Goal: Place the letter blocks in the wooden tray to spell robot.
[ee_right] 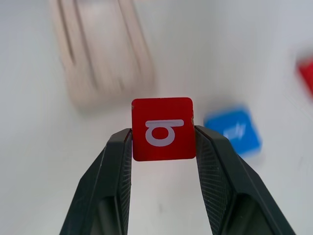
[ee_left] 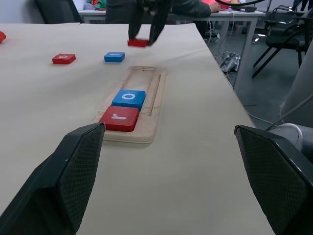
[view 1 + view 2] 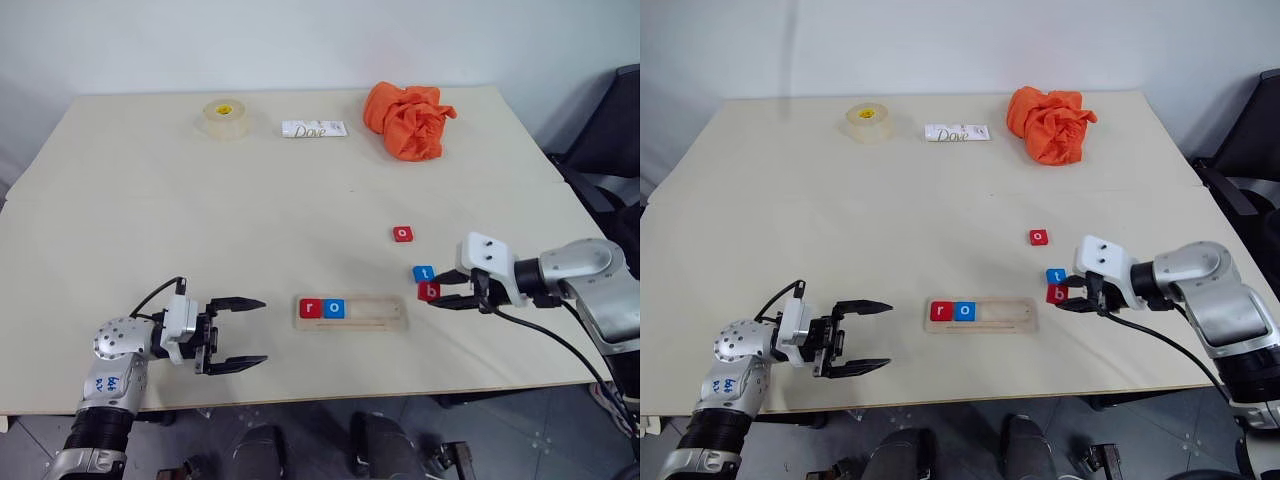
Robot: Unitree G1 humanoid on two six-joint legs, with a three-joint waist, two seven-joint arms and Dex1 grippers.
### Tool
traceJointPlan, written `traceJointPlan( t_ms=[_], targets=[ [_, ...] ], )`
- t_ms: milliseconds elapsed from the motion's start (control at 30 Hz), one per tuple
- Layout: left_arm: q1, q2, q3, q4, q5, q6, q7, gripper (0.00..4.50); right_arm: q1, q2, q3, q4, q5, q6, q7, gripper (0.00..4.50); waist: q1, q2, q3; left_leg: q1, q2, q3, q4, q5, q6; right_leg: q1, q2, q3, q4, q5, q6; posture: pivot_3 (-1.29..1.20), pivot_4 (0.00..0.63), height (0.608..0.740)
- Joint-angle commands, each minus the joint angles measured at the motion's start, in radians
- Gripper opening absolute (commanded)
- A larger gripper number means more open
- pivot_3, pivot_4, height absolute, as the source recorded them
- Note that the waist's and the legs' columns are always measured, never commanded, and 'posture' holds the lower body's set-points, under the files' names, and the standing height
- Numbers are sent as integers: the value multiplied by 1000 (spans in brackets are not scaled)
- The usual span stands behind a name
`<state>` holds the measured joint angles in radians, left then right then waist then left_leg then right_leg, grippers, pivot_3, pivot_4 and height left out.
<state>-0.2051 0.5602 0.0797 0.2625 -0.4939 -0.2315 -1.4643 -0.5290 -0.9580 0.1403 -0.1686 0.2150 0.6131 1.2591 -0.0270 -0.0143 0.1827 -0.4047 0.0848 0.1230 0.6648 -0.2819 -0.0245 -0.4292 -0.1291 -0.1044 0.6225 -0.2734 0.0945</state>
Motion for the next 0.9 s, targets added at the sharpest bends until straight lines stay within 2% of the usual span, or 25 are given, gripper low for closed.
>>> traceJointPlan(
  t_ms=[33,167,300,633,900],
  targets=[
    [-35,15,18,36,-11,-15,-30,4500,-57,10,41,-117,31,139,-19,1466,0,0,0,0,0,0,0,0,0,0,0,0,0,0,0,0,150,740],
    [-60,16,19,70,-5,-28,-43,4500,-114,81,105,-154,15,240,-95,1466,0,0,0,-1,0,0,0,0,0,0,0,0,-1,0,0,0,150,740],
    [-60,14,22,61,-5,-31,-39,4500,-175,160,221,-191,-10,324,-151,1466,-2,0,0,-2,0,1,0,0,0,-2,0,0,0,0,0,0,150,740],
    [18,16,44,-19,-13,-24,-5,4500,-223,180,362,-158,-65,305,-168,1466,-1,0,0,-2,0,0,0,-1,1,-2,0,0,0,0,-1,0,150,740],
    [54,15,47,-58,-14,-19,22,4500,-225,192,385,-140,-80,278,-158,1466,-1,0,0,-2,0,1,0,-1,1,-2,0,0,0,0,-1,0,150,740]
  ],
)
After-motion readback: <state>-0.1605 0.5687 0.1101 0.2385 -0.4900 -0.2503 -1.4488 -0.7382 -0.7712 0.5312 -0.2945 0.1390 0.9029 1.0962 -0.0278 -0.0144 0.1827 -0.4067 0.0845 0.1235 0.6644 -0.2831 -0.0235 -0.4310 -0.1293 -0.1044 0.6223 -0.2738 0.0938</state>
